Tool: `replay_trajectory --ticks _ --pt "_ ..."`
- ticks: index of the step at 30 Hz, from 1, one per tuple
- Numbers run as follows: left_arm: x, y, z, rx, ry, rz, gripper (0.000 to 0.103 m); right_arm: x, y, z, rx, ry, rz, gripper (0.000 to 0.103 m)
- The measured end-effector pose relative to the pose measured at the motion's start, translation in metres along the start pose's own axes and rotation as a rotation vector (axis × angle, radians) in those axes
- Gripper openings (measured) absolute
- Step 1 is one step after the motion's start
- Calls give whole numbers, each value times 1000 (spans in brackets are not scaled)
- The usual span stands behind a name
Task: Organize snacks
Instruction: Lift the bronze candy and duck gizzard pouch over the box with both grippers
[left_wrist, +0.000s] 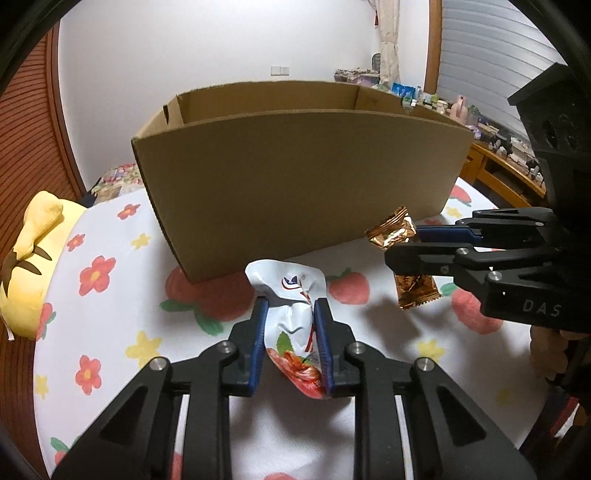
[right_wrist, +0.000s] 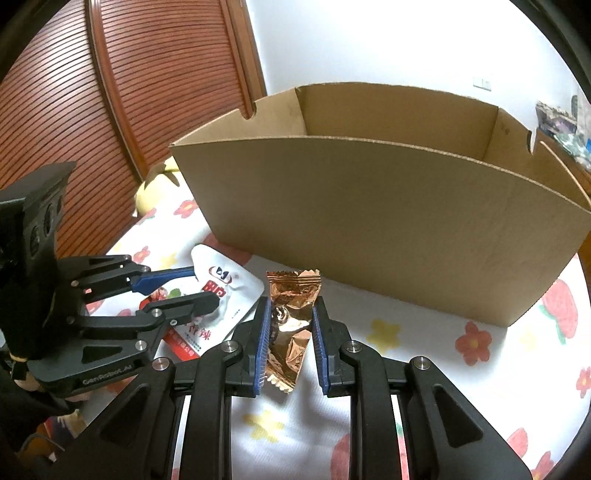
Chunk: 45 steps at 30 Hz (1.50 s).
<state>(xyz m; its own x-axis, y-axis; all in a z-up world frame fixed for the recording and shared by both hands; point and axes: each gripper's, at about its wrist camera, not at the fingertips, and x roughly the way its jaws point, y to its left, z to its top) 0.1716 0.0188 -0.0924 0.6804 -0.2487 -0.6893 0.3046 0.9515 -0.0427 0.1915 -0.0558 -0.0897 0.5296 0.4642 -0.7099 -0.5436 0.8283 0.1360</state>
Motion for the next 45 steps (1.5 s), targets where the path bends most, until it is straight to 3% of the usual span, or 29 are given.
replay_trajectory --ticks 10,21,29,45 --pt "-30 -3 15 6 -81 -16 22 -25 -2 5 -7 -62 -4 19" --pt "-62 -2 69 24 -194 -14 22 -66 -6 27 -31 -168 -22 19" --pt "-62 -1 111 33 -239 7 22 -85 -19 59 -50 -235 -45 19" --pt "-22 25 144 -2 -243 43 22 -71 -53 86 -64 -250 -69 19"
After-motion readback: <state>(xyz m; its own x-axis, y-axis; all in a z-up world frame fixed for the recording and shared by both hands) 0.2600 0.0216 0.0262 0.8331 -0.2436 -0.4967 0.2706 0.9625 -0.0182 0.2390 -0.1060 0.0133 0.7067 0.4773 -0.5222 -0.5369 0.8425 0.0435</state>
